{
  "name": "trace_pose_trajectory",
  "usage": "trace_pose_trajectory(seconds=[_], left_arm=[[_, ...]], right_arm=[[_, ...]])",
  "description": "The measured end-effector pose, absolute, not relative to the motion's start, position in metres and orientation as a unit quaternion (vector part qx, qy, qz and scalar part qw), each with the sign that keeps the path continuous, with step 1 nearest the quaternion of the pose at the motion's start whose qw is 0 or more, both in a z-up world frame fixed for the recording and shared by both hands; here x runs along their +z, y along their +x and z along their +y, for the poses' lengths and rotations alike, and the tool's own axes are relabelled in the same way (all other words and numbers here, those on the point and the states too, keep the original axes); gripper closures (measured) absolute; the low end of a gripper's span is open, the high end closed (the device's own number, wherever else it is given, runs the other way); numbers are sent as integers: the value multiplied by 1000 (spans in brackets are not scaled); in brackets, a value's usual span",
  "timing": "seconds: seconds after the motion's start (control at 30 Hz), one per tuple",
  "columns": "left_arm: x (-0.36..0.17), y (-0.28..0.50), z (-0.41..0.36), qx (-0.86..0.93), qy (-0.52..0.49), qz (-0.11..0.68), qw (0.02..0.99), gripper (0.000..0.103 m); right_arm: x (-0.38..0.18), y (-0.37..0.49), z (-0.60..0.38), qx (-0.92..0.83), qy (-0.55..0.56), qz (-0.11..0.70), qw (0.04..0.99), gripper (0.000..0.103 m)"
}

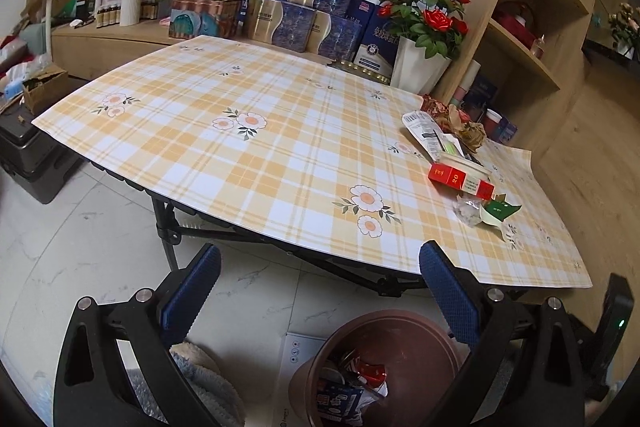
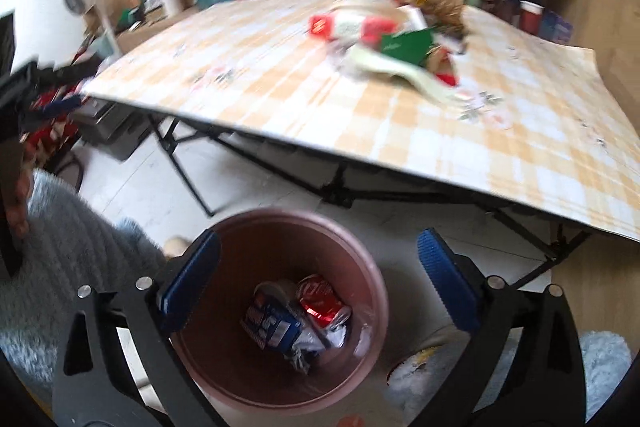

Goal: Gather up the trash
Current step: 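Move both grippers back over the remaining trash on the table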

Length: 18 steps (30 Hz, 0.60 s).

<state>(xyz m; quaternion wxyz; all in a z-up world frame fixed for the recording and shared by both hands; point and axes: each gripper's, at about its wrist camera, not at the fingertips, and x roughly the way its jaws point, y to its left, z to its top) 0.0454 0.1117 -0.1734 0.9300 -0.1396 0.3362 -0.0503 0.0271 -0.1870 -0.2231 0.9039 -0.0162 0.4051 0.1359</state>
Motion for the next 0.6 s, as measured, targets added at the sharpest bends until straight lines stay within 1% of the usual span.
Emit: trace_pose_trajectory(seconds=[0.17, 0.37, 0.47, 0.6], left_arm=[[-175, 47, 105, -52, -126, 341, 930, 6], [-171, 57, 88, -80, -101, 352, 927, 6], [-155, 69, 57, -110, -72, 332, 934, 6], [-136, 103, 5, -174, -54, 335, 924, 6]], right_arm=[[-210, 32, -205, 75, -15, 379, 922, 6], [-186, 35, -235, 65, 6, 344, 937, 6], [-177, 41, -248, 69, 21, 336, 939, 6], [-168, 53, -259, 65, 26, 332, 941, 6]])
